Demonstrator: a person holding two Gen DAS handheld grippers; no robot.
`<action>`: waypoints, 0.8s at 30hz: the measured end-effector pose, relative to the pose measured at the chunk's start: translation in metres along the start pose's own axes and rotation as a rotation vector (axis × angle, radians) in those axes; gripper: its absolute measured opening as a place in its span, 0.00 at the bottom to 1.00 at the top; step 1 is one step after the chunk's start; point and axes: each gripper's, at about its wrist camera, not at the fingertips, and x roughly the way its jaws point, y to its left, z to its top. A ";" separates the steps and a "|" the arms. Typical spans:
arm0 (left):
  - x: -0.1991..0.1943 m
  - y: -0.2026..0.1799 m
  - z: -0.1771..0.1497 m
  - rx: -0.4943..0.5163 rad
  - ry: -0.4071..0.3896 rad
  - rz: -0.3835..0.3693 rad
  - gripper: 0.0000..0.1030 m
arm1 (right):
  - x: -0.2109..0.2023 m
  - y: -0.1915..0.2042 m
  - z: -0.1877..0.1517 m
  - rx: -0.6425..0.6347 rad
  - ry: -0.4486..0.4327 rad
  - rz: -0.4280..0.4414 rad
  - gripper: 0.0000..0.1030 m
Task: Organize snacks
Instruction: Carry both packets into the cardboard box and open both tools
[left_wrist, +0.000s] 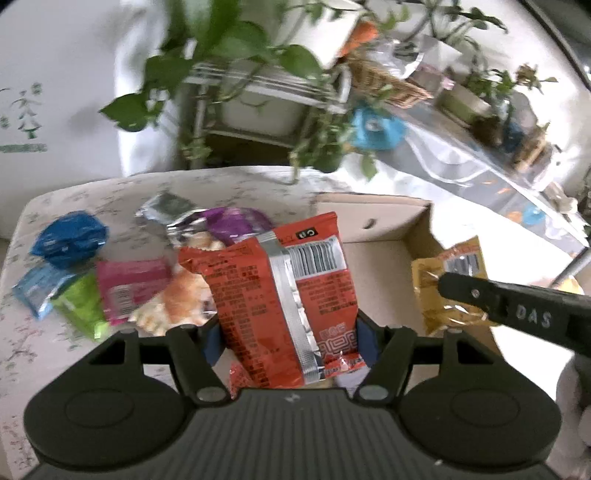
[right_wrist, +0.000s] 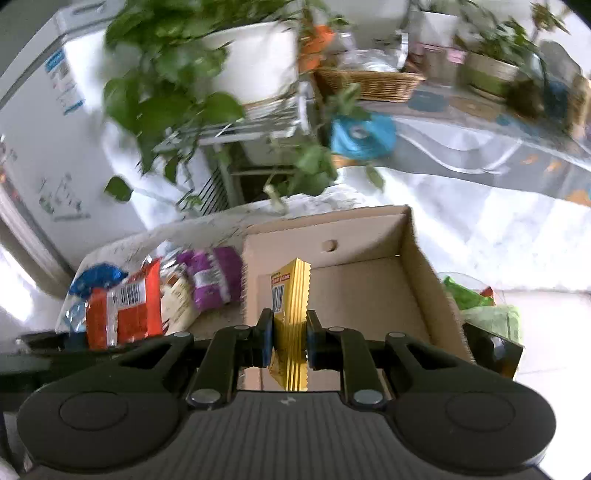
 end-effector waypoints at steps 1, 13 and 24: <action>0.001 -0.005 0.000 0.007 0.000 -0.013 0.65 | -0.001 -0.005 0.001 0.016 -0.005 -0.002 0.21; 0.022 -0.057 -0.008 0.084 0.019 -0.151 0.65 | -0.001 -0.040 -0.004 0.127 0.010 -0.049 0.22; 0.029 -0.067 -0.016 0.076 0.036 -0.210 0.84 | 0.002 -0.047 -0.005 0.182 0.008 -0.053 0.47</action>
